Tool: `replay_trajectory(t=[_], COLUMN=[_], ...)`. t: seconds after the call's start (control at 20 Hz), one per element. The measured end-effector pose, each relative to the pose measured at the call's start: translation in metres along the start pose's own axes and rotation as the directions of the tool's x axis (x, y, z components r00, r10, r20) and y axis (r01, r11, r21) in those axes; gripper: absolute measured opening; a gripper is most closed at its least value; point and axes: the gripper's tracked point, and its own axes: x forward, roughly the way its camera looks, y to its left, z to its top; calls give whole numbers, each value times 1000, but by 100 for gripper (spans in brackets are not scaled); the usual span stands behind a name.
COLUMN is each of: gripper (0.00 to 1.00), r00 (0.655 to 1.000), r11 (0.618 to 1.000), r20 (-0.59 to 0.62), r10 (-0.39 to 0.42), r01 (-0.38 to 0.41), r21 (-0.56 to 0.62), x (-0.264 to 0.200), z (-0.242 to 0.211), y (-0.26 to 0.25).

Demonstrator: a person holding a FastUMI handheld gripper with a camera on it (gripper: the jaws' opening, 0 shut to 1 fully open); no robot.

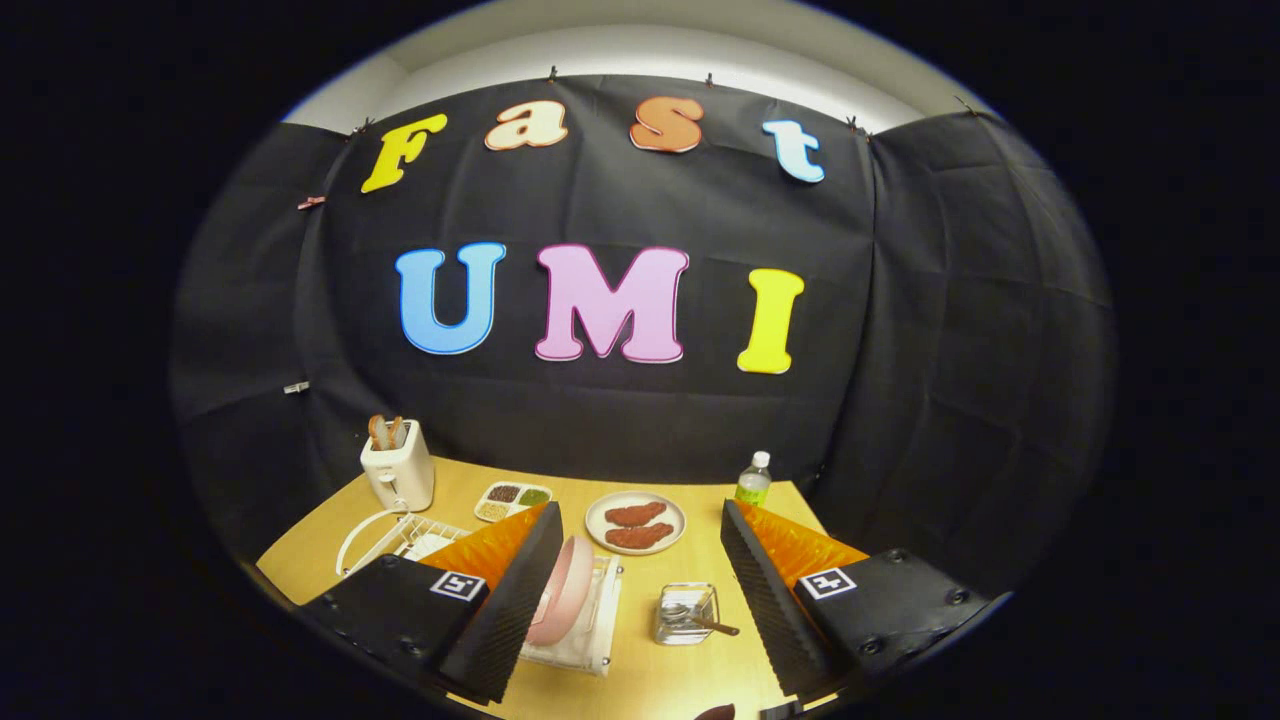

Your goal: Take the plate from the dish rack, then take the spoon from the basket and place it into the plate.

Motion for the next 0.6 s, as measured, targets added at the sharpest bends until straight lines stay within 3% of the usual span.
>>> replay_trajectory(t=[0.15,0.3,0.5,0.6], gripper=[98,89,68,57], r00=[987,924,835,822], r11=[998,990,991,995], r20=[-151,-358,-537,-565], r10=[61,135,123,72], r01=[-57,-113,-72,-24], r21=[35,83,116,92], x=[26,48,83,102], z=[-34,-81,-143,-161], y=[25,52,68,66])
